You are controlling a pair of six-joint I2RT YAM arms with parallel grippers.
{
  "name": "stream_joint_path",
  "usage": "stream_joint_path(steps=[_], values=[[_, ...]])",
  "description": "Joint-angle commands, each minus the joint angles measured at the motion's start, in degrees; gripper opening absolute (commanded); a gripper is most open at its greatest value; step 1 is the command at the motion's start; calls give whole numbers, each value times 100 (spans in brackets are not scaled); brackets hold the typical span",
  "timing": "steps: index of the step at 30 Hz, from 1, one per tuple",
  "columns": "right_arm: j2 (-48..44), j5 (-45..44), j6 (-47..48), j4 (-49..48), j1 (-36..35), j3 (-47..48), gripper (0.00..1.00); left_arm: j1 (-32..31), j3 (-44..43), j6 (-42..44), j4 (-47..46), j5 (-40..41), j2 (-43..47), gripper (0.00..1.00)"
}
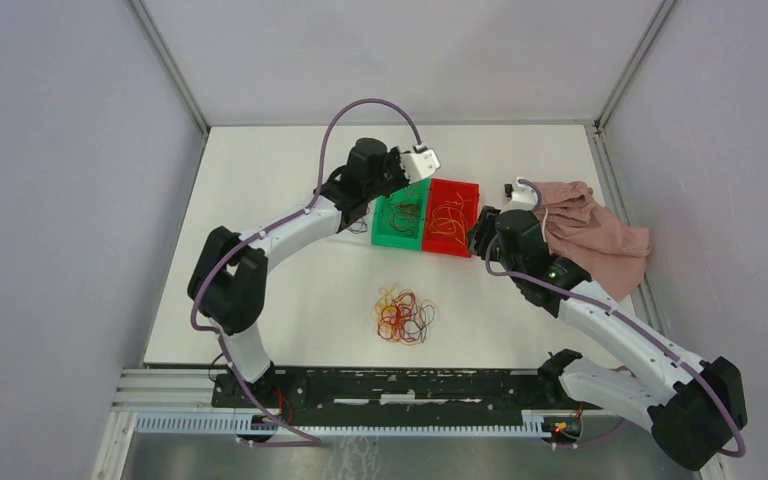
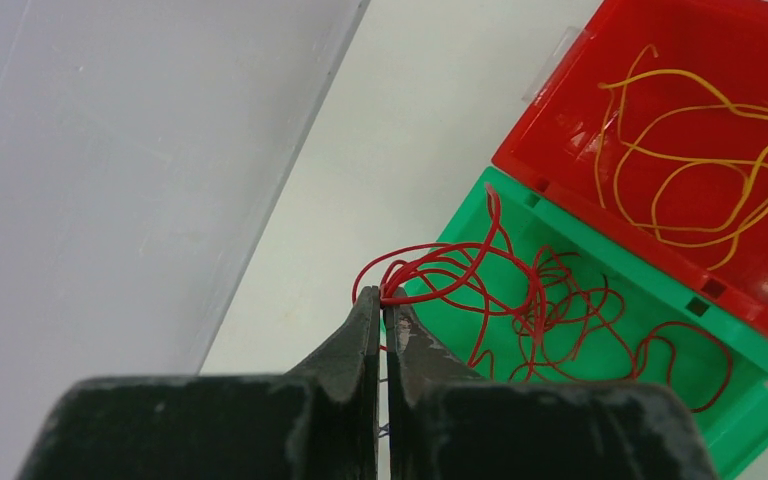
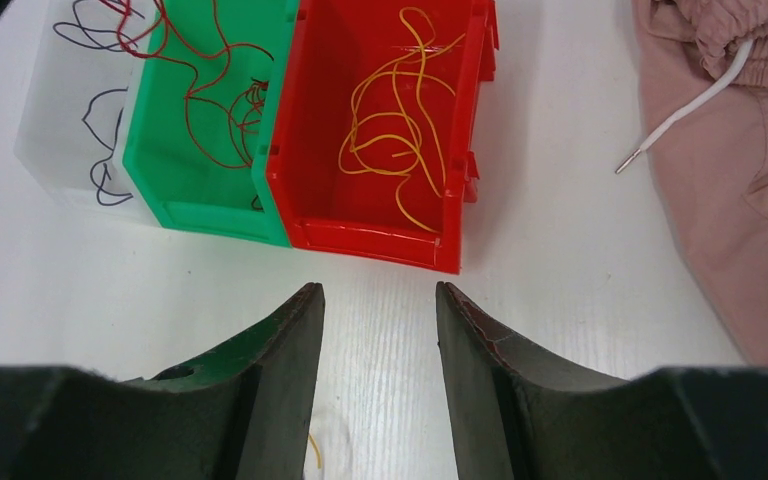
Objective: Untangle the cables
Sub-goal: Place the cable in the bin.
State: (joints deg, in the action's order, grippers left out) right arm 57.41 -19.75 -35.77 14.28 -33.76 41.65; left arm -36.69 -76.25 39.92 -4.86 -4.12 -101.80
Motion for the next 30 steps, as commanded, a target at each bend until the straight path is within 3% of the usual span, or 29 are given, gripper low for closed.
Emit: stream_joint_path(steps=[1,6,9,11,15,24,26,28,30], values=[[-127,-44,-68,-238,52,-87,51,40,-228,457,-476,40,-73,3],[-135,-20,-72,-242,78,-82,51,48,-431,537,-30,91,-259,4],[-136,-12,-79,-233,82,-87,50,47,-811,303,902,-282,-422,26],[-133,-12,-84,-220,87,-82,50,48,-1093,58,1535,-665,-522,35],[-131,13,-120,-215,92,-70,50,48,-1491,-51,2478,-1313,-681,40],[-143,59,-105,-110,108,-23,50,264,-1622,11,2891,-1322,-495,46],[-47,131,-107,-114,113,27,50,339,-1608,17,3014,-1566,-384,52],[80,241,-137,-124,127,98,50,415,-1629,-129,3078,-1801,-302,66],[236,365,-165,-125,147,210,51,501,-1685,-303,3073,-2014,-267,69]])
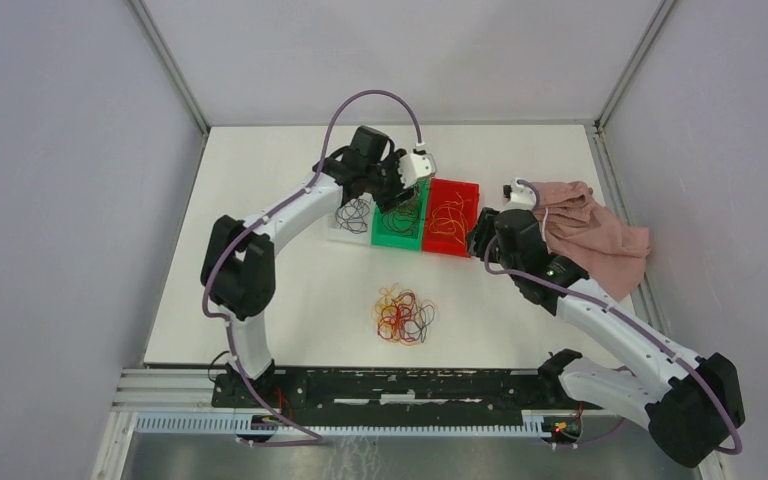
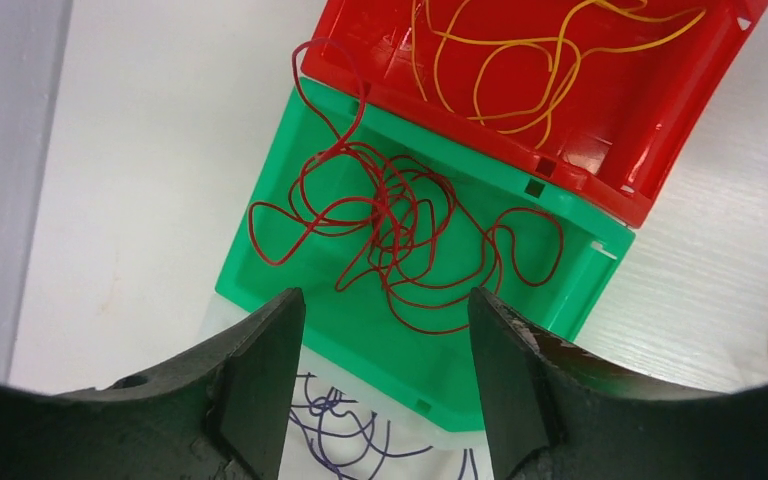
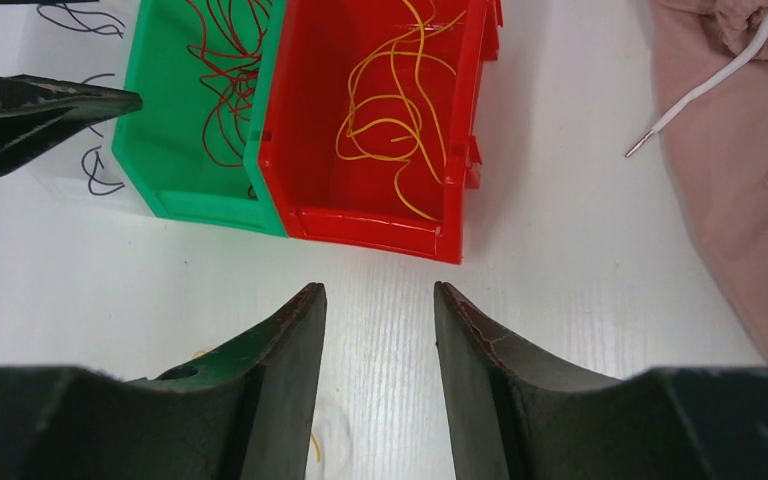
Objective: Untangle the cables
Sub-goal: Place the cable in the bin.
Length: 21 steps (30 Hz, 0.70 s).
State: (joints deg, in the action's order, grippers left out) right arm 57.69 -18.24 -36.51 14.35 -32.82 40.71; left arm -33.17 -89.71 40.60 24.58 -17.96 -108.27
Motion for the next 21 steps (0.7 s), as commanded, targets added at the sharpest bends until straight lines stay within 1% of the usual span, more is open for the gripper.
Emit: stream_joint_path(steps=[1,4,6,8,12,14,17,21], values=[[287,262,-93,-117,58,373,50,175,-370,-442,94,-719,385,69],[387,355,-108,-115,72,481,50,196,-615,-349,3,-900,265,72],[369,357,-126,-114,81,460,50,189,-963,-141,186,-1251,35,81],[324,350,-122,-57,97,443,50,162,-1396,79,393,-1551,-284,83],[154,262,-106,130,137,407,50,153,-2552,956,1482,-2084,-1211,82],[50,199,-74,252,172,420,50,129,-3042,1322,1915,-2158,-1574,80],[-94,155,-43,390,209,413,50,100,-3303,1643,2059,-2099,-1889,76],[-217,113,-26,517,259,375,49,100,-3329,1781,2061,-2035,-2092,73]])
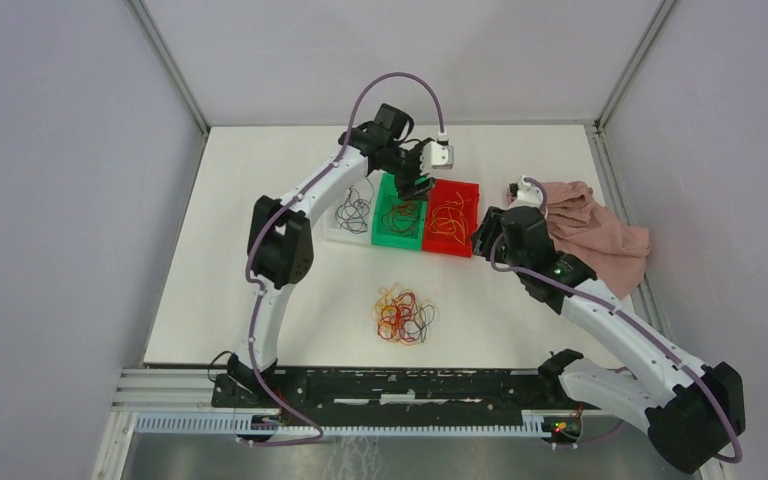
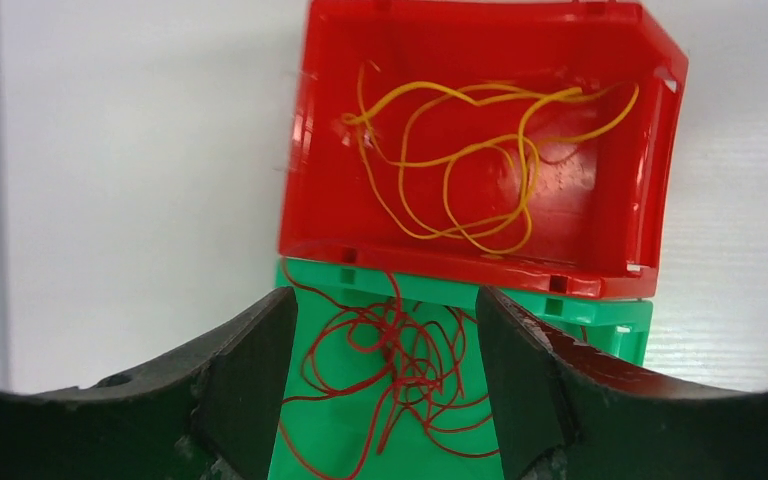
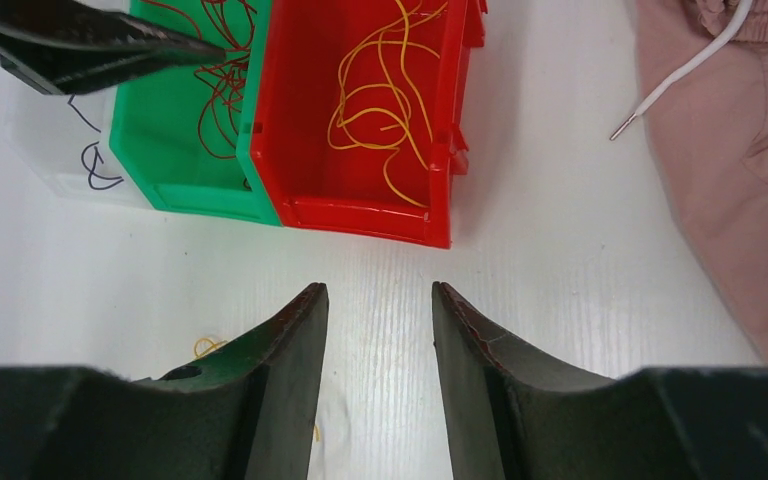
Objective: Untangle the cables
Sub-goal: Place the cable in the bin.
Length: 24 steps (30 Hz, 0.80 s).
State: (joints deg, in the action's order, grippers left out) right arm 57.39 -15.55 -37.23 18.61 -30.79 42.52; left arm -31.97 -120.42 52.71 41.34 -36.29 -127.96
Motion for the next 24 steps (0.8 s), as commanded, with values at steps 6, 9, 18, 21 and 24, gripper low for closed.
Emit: stream_joint_path(steps=[6,9,18,21,24], values=[[-209,-161,28,128,109,152,46,-20,266,817,49,128,-12,65],[-197,-110,-14,76,125,114,45,-12,647,692,-456,334,163,45],[-186,-31,-82,11,128,15,43,5,1418,490,-1324,601,562,10],[-195,-27,-83,6,136,2,43,0,1553,509,-1369,696,600,9],[-180,-19,-78,-9,143,-7,42,2,1714,546,-1386,913,585,9]])
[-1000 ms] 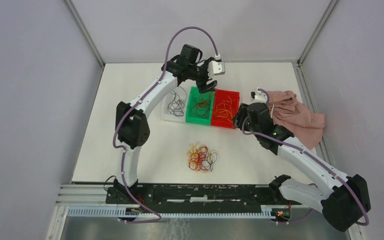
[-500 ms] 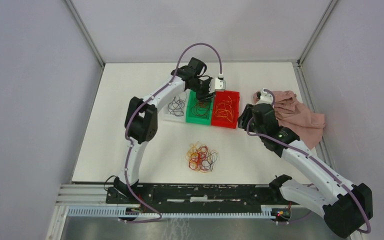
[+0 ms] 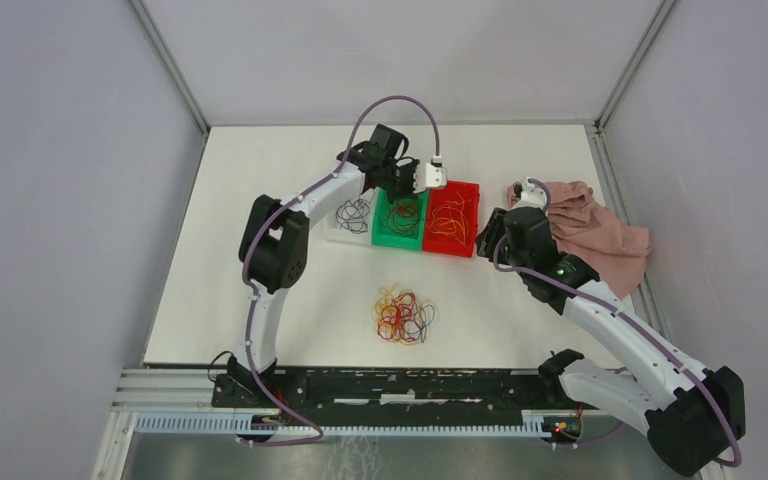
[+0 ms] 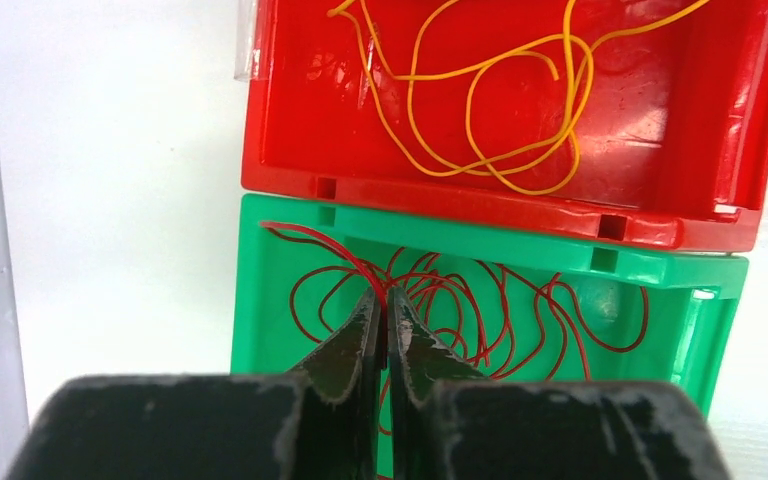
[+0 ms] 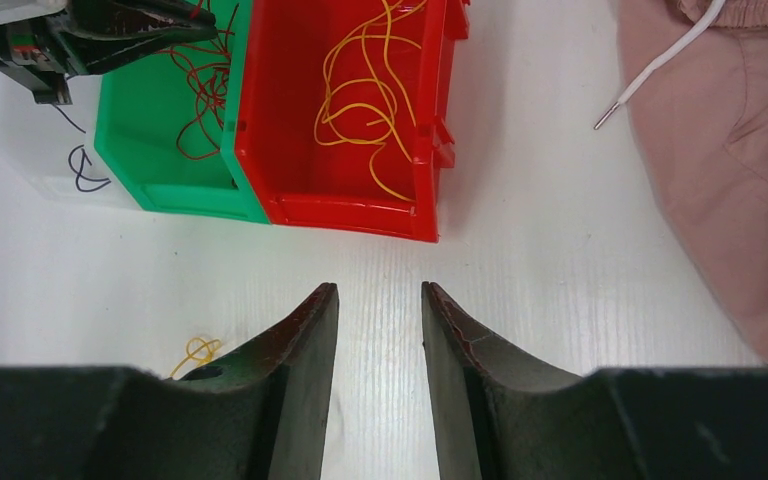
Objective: Untangle the cables
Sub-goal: Place the cable in the bin, then untie the cable.
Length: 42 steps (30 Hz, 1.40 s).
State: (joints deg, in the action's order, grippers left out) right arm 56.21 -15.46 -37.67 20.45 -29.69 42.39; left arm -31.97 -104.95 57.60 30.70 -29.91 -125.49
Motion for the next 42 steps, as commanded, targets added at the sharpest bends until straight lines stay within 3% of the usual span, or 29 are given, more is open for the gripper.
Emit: stream_joint_path(steps=[1,8,12,13,14,16,21,23,26,31,37,42], values=[[-58,-15,-37,-199,29,6,42,6,220,62,-326,373,319,9],[-38,7,-28,-220,28,6,42,-14,617,59,-631,880,403,11],[4,79,-30,-239,32,44,42,-38,469,176,-411,812,534,43],[1,125,-1,-257,30,48,42,-38,383,156,-351,769,606,62],[-4,157,19,-266,33,50,42,-37,269,185,-220,686,698,73],[-5,202,30,-306,33,50,43,-39,-16,129,115,385,901,81],[172,472,81,-472,34,91,46,-32,-873,-638,989,-72,1335,89],[279,760,125,-581,26,118,48,-35,-1055,-863,1238,-176,1576,99],[498,1337,238,-815,27,155,53,-21,-893,-1087,1434,-206,2064,99],[830,2441,541,-1160,-134,186,55,-10,87,-1607,1523,-181,3147,99],[1164,2614,1099,-1098,-1163,378,53,353,1573,-3024,952,300,4283,99],[1846,3108,1235,-1367,-1843,597,48,500,2749,-3106,698,617,5183,99]])
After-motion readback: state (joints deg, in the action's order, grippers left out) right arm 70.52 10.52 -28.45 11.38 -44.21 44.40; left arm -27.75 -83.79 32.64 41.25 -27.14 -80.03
